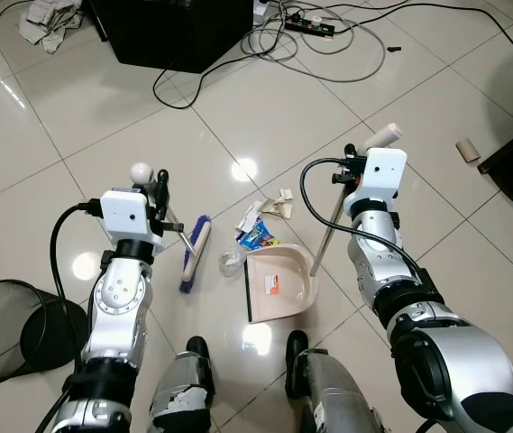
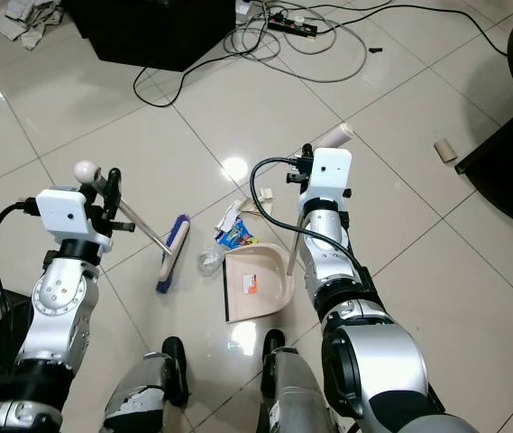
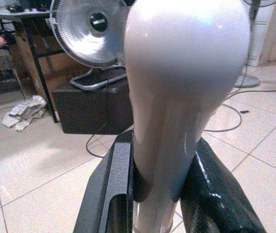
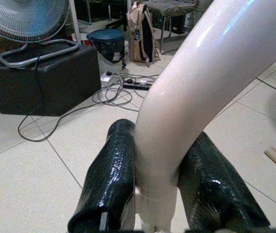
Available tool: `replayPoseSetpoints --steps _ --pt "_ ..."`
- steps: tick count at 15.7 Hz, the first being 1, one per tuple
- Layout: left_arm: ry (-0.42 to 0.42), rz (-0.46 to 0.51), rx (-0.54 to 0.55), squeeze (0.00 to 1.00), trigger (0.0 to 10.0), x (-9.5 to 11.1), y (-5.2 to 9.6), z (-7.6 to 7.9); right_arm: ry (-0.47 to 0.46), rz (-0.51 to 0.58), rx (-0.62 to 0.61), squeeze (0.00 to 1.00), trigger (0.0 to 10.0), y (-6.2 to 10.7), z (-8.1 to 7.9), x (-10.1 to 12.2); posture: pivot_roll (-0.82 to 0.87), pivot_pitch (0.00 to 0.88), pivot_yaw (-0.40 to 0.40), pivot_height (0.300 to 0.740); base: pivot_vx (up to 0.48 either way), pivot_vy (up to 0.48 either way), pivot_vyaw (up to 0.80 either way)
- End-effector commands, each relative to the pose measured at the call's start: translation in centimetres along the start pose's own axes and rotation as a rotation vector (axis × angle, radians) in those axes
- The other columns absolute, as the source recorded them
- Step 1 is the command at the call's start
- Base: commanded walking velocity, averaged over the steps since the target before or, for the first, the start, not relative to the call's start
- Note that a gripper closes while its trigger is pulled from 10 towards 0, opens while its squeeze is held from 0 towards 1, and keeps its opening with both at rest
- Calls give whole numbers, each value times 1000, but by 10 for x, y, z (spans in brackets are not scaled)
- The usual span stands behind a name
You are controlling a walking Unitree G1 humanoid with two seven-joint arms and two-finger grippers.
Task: Sweep floor
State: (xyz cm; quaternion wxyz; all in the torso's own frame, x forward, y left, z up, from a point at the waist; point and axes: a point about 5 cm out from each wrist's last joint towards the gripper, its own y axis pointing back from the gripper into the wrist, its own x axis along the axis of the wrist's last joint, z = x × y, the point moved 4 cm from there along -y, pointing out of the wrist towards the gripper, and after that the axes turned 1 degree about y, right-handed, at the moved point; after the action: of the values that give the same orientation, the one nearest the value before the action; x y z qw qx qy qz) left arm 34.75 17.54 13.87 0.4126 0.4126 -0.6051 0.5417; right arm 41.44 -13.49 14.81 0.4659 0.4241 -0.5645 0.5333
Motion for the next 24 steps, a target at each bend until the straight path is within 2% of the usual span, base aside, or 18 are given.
replayPoseSetpoints --steps 1,4,8,13,16,20,24 --pt "59 -89 -27 0 10000 -18 11 9 8 -32 -12 0 10000 3 2 -8 70 375 -14 740 0 0 0" --pt "116 -113 -85 0 10000 -18 13 22 4 -41 -22 0 10000 3 3 -9 74 376 -10 740 0 0 0" --pt "185 -134 -93 0 10000 -17 14 25 0 -48 -25 0 10000 3 4 -10 75 372 -9 740 0 0 0" --pt "293 -206 -233 0 10000 -13 21 42 -4 -53 -28 0 10000 2 6 -9 77 362 -10 740 0 0 0" --pt "419 -232 -269 0 10000 -4 20 45 -8 -57 -28 0 10000 1 6 -9 81 356 -12 740 0 0 0" --pt "542 -229 -275 0 10000 9 15 42 -13 -61 -25 0 10000 0 5 -8 85 345 -14 740 0 0 0" --pt "536 -211 -296 0 10000 18 9 29 -15 -62 -24 0 10000 -1 5 -8 83 336 -15 740 0 0 0"
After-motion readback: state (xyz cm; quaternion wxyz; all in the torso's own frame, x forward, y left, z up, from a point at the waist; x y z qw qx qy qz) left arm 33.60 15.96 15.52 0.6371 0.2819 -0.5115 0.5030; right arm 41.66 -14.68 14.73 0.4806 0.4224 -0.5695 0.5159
